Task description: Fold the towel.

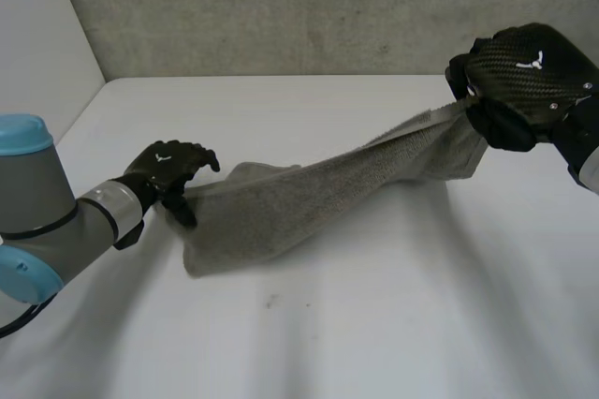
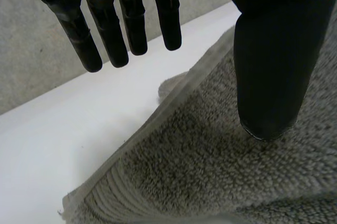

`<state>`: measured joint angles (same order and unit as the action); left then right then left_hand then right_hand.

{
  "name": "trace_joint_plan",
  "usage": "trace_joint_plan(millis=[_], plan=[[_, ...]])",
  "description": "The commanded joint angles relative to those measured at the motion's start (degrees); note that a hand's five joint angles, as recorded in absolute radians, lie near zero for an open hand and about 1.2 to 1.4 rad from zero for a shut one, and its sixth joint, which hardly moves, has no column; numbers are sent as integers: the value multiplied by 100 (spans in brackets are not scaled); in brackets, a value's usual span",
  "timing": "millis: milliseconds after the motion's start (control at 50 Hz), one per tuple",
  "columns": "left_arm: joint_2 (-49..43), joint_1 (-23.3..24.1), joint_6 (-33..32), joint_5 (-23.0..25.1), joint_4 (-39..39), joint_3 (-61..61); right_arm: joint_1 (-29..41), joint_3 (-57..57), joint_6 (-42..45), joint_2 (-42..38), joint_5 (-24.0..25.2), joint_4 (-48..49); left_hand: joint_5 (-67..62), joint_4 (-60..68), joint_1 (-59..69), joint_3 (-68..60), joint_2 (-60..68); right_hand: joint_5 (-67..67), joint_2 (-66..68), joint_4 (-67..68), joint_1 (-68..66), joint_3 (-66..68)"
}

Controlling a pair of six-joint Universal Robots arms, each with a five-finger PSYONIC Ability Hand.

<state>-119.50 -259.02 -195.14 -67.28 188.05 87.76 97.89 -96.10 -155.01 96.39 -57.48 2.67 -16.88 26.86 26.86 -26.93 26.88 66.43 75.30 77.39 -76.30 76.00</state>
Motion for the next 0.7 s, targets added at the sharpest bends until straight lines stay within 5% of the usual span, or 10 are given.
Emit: trace_joint_plan(millis=[20, 340, 700], plan=[[-275, -8, -33, 4, -269, -268, -15, -58, -108, 276, 88, 172, -772, 775, 774, -767, 772, 357, 470, 261, -370, 400], [-337, -17, -200, -5, -374, -207, -155, 21, -117, 267, -9, 304, -3127, 3129, 3129, -3122, 3127, 357, 470, 261, -370, 400], [-451, -25, -384, -13, -418, -207, -288, 65, -117, 232, -114, 304, -2825, 2827, 2827, -2820, 2825, 357, 470, 261, -370, 400]])
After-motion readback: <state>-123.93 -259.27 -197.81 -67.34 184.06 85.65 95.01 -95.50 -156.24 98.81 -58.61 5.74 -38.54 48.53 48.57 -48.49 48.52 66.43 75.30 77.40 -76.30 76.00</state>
